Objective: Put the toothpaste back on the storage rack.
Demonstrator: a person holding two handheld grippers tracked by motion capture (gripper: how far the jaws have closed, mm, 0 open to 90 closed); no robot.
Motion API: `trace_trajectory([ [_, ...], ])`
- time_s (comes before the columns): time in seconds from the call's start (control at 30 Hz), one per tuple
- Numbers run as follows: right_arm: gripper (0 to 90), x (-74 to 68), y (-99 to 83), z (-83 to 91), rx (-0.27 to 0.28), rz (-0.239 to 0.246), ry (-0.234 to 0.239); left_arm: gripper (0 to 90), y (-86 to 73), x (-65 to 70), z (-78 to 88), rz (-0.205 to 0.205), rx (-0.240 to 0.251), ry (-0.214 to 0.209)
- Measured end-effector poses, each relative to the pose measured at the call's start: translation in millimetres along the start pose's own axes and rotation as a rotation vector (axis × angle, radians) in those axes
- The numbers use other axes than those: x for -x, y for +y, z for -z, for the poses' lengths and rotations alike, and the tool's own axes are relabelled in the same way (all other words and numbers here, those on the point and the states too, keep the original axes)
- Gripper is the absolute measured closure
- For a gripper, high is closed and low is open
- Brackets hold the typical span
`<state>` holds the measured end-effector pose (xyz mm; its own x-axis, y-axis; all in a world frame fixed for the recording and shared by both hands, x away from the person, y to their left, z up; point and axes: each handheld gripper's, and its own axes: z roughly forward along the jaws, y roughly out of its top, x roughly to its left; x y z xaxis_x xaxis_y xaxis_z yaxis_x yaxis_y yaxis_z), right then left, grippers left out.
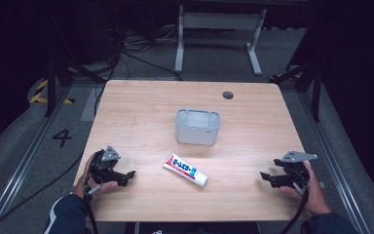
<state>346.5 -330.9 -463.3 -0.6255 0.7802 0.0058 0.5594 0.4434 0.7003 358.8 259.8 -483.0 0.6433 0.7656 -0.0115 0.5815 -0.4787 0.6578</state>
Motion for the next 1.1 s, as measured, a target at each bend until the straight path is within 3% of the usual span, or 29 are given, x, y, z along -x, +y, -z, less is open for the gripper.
trace_trajectory([
  [0.27,25.4,-30.3,30.1,0.8,0.012,0.099,0.059,0.7,-0.2,0.3,0.5,0.0,-0.001,0.005],
  [0.4,26.1,-50.3,52.2,-0.8,0.029,0.156,0.116,0.8,-0.3,0.4,0.4,0.001,0.0,0.005],
  [0.57,26.6,-78.6,84.1,-9.7,0.06,0.217,0.192,0.8,-0.3,0.4,0.5,0.001,0.0,0.005],
  [0.67,27.3,-93.9,98.3,-18.0,0.064,0.259,0.212,0.9,-0.4,0.5,0.4,-0.001,0.006,0.01],
  [0.87,27.6,-121.0,122.4,-35.3,0.041,0.323,0.294,1.3,-0.8,1.0,0.5,0.004,0.008,0.011],
  [1.1,28.3,-142.2,139.1,-54.4,-0.026,0.376,0.303,1.3,-0.6,0.6,0.3,0.001,0.009,0.01],
])
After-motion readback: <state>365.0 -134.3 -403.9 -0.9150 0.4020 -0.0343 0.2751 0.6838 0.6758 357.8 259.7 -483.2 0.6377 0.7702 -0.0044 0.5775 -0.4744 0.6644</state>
